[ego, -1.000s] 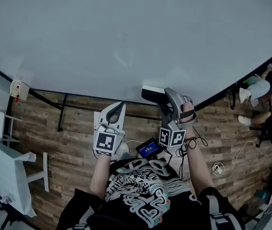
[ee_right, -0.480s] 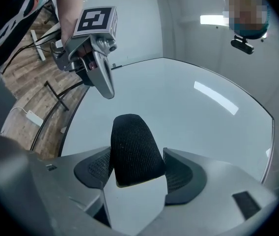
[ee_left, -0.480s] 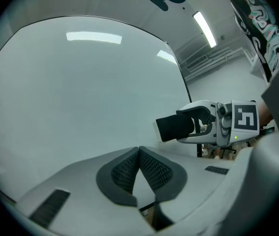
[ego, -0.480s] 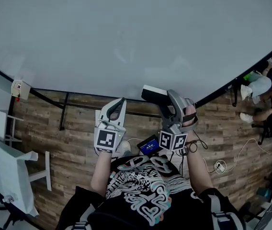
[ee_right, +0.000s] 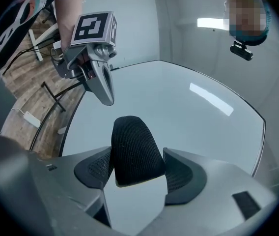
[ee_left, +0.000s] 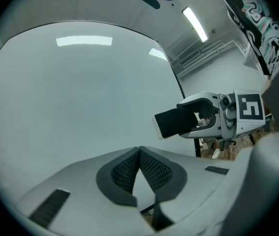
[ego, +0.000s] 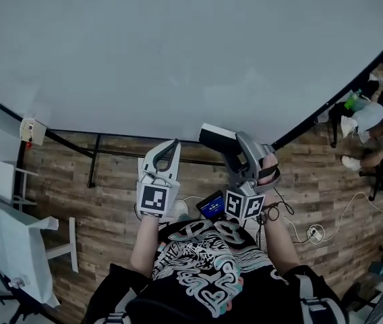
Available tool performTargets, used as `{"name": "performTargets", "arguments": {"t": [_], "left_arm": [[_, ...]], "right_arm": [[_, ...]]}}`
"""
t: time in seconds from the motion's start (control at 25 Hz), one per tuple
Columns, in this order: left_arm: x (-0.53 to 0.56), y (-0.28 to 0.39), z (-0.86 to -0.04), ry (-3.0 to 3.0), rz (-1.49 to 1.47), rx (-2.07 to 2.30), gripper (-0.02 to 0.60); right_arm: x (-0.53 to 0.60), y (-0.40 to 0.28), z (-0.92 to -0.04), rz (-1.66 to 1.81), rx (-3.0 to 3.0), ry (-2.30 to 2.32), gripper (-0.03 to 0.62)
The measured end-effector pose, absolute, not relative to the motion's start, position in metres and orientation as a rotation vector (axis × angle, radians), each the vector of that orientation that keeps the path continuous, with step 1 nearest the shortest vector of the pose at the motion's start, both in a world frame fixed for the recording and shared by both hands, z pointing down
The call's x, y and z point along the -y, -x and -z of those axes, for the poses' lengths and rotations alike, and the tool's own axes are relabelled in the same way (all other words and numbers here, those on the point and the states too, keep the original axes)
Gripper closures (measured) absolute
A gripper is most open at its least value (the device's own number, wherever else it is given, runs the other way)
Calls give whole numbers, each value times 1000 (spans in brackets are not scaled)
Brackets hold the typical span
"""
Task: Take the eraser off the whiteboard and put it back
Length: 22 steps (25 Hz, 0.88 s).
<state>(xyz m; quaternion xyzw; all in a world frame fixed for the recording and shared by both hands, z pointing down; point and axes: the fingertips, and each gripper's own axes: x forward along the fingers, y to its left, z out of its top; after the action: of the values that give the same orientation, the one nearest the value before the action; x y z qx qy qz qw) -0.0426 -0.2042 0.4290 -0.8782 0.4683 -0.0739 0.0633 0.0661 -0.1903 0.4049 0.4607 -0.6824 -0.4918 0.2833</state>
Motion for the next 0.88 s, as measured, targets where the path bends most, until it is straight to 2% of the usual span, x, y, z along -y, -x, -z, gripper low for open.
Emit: {"name": "performTargets", "arguments": {"t": [0.88], "left_arm": [[185,21,-418,2628,183,-1450,568]], "right_arm": [[158,-91,-395,1332,1875,-1265,270]]}}
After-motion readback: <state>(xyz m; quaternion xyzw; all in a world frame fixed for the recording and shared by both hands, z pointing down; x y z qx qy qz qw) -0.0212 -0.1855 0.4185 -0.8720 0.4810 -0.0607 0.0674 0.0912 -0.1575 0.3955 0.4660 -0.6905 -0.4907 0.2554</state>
